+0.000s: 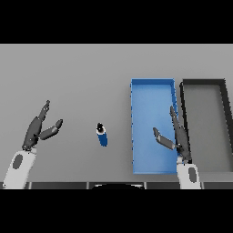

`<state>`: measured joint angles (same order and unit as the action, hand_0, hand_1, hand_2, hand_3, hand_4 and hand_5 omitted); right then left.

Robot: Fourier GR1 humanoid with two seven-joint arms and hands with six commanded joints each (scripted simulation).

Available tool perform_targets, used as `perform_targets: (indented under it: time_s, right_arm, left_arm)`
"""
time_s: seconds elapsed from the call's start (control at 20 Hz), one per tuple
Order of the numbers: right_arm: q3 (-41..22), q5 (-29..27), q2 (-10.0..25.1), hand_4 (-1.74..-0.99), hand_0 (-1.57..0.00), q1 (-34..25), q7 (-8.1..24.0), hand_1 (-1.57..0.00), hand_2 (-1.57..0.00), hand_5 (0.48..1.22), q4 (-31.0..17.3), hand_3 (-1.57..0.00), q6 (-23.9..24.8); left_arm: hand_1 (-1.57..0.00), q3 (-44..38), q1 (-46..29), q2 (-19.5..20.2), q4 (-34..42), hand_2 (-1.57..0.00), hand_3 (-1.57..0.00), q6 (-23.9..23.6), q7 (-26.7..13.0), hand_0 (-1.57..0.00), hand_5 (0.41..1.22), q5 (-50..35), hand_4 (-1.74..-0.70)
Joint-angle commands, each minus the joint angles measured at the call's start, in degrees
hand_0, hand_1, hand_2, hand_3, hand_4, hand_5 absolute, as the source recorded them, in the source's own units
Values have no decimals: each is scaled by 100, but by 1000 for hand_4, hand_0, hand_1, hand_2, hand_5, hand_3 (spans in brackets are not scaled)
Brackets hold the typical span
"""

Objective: Pick up the blue pipe and place it into the blue bin.

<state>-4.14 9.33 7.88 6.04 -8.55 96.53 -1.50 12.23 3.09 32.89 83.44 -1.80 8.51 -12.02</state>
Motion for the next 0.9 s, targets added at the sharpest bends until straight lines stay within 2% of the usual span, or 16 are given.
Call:
perform_targets:
  time_s: [0.0, 0.15, 0.3, 0.4, 0.5, 0.55, 0.75, 0.85]
  right_arm:
    - [-48, 72, 21, -1193, 1, 34, 150, 1, 1, 622, 41, 1, -4]
    - [-57, 101, 37, -1203, 1, -16, 297, 1, 1, 625, 52, 1, 2]
    - [-106, 169, 79, -1181, 1, 38, 239, 1, 1, 619, 99, 1, -21]
    - [-106, 143, 78, -1179, 1, 40, 187, 1, 1, 616, 109, 1, -39]
    - [-111, 136, 86, -1174, 1, 13, 269, 1, 1, 616, 139, 1, -51]
    - [-113, 133, 99, -1173, 1, 8, 286, 1, 1, 616, 111, 1, -78]
    - [-70, 83, 103, -1189, 1, 9, 361, 1, 1, 619, 184, 1, -66]
    - [-62, 48, 71, -1197, 1, 20, 410, 1, 1, 615, 189, 1, -61]
  left_arm:
    - [1, -4, -6, 73, -2, 1, 1, 87, 27, 1, 592, -13, -959]
    - [1, 53, -60, 144, 59, 1, 1, 341, 130, 1, 593, -94, -960]
    - [1, 169, -193, 407, 337, 1, 1, 813, 232, 1, 573, -224, -989]
    - [1, 398, -312, 522, 620, 1, 1, 1036, 132, 1, 549, -151, -1026]
    - [1, 682, -440, 439, 830, 1, 1, 1164, 72, 1, 522, -32, -1071]
    - [1, 803, -423, 433, 910, 1, 1, 1303, -91, 1, 510, -65, -1095]
    - [1, 1256, -383, 201, 1072, 1, 1, 1346, -472, 1, 464, 229, -1137]
    - [1, 1456, -355, -5, 1065, 1, 1, 1329, -491, 1, 450, 381, -1139]
